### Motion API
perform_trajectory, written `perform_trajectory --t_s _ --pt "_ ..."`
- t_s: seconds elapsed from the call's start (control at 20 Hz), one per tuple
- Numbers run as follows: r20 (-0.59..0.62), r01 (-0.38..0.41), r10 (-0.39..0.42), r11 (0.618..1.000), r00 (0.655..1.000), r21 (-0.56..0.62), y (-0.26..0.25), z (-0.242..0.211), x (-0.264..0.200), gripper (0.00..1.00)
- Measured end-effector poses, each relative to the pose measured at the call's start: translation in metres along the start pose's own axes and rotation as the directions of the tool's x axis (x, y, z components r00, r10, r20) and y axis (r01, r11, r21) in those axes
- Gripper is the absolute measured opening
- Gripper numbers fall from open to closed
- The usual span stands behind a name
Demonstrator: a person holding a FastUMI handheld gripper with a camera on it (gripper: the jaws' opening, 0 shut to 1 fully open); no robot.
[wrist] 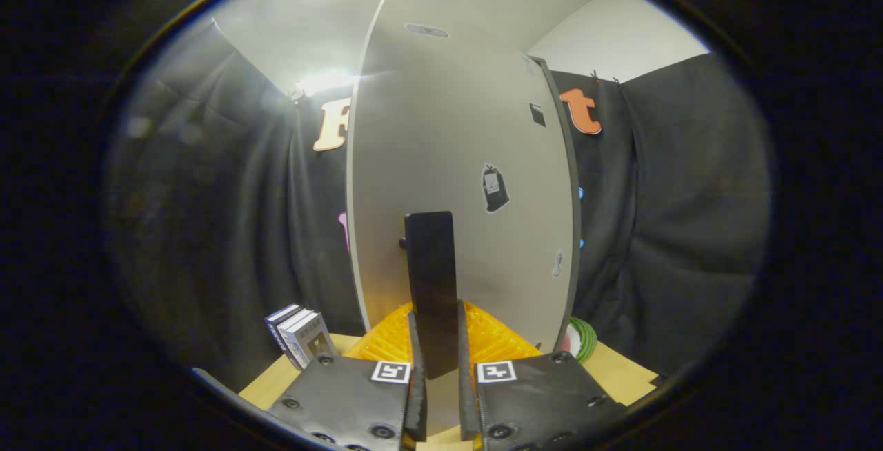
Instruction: Open the shoe cabinet door, grab the shoes and put them into the shoe cabinet, then close the shoe cabinet door.
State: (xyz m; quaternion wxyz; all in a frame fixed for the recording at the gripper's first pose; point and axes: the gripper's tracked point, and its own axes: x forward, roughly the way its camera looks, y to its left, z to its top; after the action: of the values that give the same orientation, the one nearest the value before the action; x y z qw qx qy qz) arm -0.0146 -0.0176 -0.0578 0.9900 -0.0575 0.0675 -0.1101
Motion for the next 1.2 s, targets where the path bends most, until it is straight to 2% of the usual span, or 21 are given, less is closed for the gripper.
perform_trajectory --t_s 0.6,0.75,0.95,1.2 --pt "-0.005 0.091 -0.091 0.995 0.996 0.034 -0.052 0.009 -0.033 0.2" --pt "0.002 0.149 -0.149 0.989 0.989 0.003 -0.07 0.011 -0.037 0.2" --pt "0.001 0.219 -0.219 0.975 0.976 0.027 -0.095 0.013 -0.05 0.19" --pt "0.057 0.322 -0.324 0.946 0.944 0.046 -0.158 0.034 -0.079 0.19"
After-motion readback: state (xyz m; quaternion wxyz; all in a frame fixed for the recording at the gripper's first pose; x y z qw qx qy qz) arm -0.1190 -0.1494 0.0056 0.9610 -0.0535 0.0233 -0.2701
